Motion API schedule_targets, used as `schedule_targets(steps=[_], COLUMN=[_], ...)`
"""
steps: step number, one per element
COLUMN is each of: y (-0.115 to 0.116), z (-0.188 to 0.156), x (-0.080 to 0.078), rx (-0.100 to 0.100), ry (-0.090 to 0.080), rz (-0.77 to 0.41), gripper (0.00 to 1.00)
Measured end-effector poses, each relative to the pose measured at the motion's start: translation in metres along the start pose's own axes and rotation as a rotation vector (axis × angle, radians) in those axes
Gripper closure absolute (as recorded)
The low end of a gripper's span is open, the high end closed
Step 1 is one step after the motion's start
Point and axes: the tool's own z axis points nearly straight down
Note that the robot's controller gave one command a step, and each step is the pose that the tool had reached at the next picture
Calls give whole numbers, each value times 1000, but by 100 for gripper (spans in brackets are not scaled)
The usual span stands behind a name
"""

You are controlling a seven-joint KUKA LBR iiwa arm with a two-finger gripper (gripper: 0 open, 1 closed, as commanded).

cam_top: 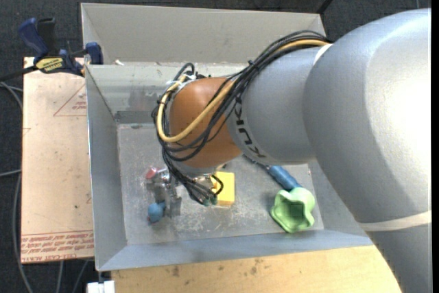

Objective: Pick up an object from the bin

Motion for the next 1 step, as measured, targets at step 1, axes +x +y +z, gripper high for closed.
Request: schedule_targets(steps=[1], y=[-7], z=[-242], x=[-27], rx=[1], ry=[-8], rz=[72], gripper=[100])
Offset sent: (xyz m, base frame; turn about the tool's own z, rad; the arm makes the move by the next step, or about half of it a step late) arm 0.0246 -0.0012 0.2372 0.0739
